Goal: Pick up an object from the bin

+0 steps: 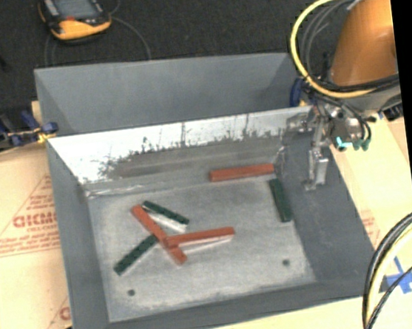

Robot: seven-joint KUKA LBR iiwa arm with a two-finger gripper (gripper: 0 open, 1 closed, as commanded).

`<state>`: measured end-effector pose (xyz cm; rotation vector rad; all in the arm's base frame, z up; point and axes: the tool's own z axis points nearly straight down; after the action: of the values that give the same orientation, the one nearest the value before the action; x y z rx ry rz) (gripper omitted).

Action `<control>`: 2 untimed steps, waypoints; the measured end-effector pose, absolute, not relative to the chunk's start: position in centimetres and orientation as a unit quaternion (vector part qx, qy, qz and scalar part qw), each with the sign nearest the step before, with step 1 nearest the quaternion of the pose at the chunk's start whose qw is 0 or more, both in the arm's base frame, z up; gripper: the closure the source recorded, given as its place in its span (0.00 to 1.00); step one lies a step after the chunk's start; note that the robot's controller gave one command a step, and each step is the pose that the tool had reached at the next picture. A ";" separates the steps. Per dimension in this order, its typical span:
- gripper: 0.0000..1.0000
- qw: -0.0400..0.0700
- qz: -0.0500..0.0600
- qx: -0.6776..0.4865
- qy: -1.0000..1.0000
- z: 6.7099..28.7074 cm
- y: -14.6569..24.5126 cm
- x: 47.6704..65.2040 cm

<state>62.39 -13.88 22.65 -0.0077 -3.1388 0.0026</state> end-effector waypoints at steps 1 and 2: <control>0.00 -0.003 0.002 -0.001 -1.000 23.2 -13.8 62.6; 0.00 -0.004 0.002 0.059 -0.998 19.8 -13.8 62.8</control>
Offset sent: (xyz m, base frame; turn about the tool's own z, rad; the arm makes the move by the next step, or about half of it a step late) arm 0.0070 0.0005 -0.1213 -0.4259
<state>62.83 -13.82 19.84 0.1854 -3.1449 0.0054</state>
